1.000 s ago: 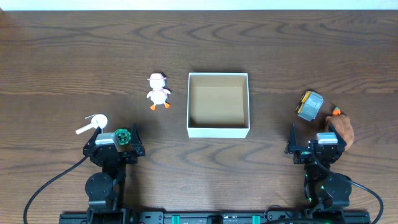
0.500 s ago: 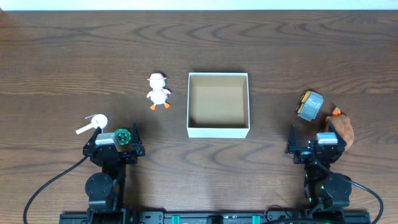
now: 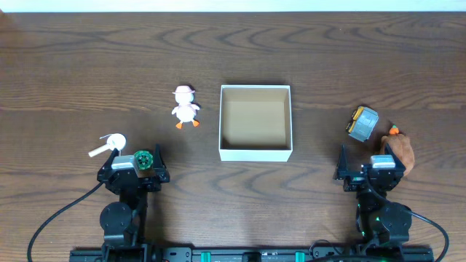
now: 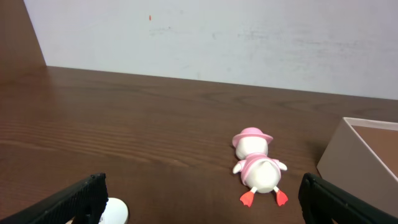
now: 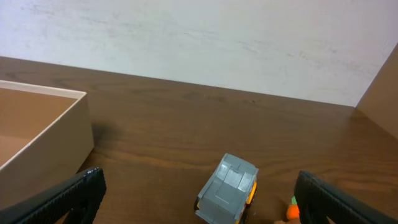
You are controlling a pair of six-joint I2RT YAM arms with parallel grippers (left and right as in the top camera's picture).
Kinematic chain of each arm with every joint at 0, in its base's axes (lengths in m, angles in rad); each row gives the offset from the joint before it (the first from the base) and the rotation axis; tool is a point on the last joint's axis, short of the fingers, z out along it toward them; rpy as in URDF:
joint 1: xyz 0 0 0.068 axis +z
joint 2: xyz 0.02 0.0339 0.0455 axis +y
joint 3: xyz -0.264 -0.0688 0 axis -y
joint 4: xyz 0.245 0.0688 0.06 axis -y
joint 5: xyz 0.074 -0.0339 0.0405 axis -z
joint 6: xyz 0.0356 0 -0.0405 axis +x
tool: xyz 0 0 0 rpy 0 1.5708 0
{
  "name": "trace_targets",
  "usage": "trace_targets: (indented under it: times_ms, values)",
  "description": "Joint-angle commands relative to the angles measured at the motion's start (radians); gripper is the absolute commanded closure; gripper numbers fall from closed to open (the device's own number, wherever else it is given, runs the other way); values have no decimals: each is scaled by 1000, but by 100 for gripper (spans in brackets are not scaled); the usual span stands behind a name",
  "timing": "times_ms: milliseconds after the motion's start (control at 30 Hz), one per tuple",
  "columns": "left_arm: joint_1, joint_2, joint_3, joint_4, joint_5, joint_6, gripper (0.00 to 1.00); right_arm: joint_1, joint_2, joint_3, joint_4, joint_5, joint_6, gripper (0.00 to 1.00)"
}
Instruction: Pack container
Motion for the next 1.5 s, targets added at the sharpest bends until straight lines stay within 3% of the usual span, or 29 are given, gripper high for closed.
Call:
trace_targets:
  times_ms: [0,433,600,733,1067,1333,1467]
  values:
    - [5,-6,-18,-33,-12,21,2,-3,-7,-4,-1,-27,-2,1]
    - [5,-1,-18,-37,-12,10,2,-4,92,10,-18,-41,175,1]
    - [5,23,2,-60,1,-138,2,-4,245,125,-66,-39,214,1]
    - [5,90,73,-106,73,-146,2,-6,414,292,-137,-23,211,1]
    - [5,523,513,-359,98,-145,2,-12,942,876,-498,-8,203,1]
    - [5,974,1005,-803,100,-145,2,-91,1366,1369,-922,-29,215,1]
    - [5,1133,1149,-937,100,-145,2,-137,1487,1470,-1000,-156,213,1]
